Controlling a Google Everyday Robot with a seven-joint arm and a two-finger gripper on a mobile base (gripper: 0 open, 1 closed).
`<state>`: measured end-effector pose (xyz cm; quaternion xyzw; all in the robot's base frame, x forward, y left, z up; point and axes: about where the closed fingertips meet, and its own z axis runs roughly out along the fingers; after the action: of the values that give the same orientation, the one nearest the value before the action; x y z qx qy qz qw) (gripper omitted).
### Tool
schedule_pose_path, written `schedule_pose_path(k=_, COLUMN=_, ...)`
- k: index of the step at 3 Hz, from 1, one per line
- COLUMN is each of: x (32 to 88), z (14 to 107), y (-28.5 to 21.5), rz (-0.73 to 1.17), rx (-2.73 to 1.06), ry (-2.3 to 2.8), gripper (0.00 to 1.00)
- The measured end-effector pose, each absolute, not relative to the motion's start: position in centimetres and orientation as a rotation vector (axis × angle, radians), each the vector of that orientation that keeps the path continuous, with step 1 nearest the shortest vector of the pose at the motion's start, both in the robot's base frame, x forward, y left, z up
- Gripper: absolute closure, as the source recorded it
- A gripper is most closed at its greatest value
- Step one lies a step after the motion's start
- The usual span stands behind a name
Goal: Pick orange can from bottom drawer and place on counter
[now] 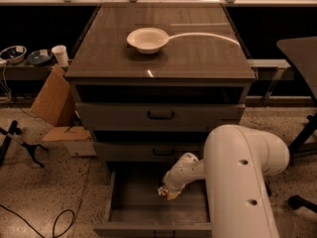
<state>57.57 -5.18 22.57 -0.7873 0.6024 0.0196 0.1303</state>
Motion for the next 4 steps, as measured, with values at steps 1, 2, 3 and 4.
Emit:
schedule_pose_path(k=1, x=55.2, z=28.0, y=-7.3, rz=0.008, rx=-2.279, ry=1.793, gripper=1.0)
schedule_pose_path(k=2, x=52.0, z=33.8, y=-9.0, rz=-0.044, rx=-2.278, ry=1.85, gripper=1.0)
schedule_pose_path(k=3, x=48.6, z=42.1, y=-9.9, rz=-0.158, rx=-2.3, ry=1.903, gripper=1.0)
schedule_pose_path(k=4, x=47.9, z=49.1, y=-10.3, rz=-0.264, rx=-2.301, ry=1.928, gripper=1.0)
